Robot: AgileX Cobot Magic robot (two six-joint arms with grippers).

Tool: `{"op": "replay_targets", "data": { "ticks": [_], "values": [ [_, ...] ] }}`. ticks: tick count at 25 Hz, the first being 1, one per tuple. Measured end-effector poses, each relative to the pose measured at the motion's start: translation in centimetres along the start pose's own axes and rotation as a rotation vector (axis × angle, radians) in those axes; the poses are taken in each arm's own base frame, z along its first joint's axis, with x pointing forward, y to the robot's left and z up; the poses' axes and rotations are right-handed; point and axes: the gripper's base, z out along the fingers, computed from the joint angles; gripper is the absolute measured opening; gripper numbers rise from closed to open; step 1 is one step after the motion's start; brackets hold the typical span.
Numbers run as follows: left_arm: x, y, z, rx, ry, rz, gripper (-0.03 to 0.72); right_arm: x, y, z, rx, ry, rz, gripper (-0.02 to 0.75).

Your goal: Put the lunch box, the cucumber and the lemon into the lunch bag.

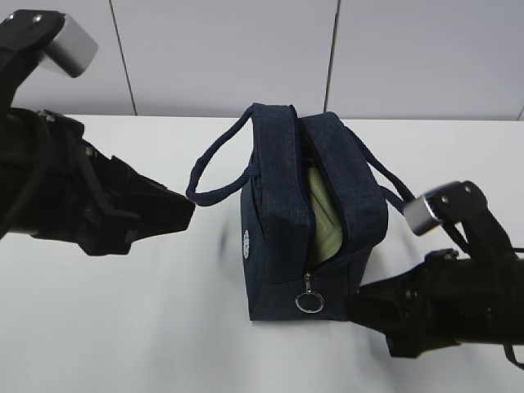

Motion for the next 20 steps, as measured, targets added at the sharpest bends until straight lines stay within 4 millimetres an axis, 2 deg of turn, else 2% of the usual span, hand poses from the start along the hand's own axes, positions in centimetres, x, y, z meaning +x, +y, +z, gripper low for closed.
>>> {"op": "replay_targets", "data": {
  "ticks": [4,10,15,20],
  "values": [
    [0.0,0.0,0.0,-0.001,0.0,0.001,0.283,1.1,0.1,-0.3,0.004,0.02,-0.03,0.213],
    [0.0,0.0,0.0,-0.002,-0.005,0.001,0.28,1.0,0.1,-0.3,0.004,0.018,-0.044,0.213],
    [-0.1,0.0,0.0,-0.003,-0.007,0.002,0.275,-0.1,0.2,-0.3,-0.001,-0.011,-0.058,0.213],
    [-0.2,0.1,0.0,-0.007,-0.017,0.003,0.274,-0.1,0.1,1.2,-0.092,0.012,-0.028,0.264]
  ]
}}
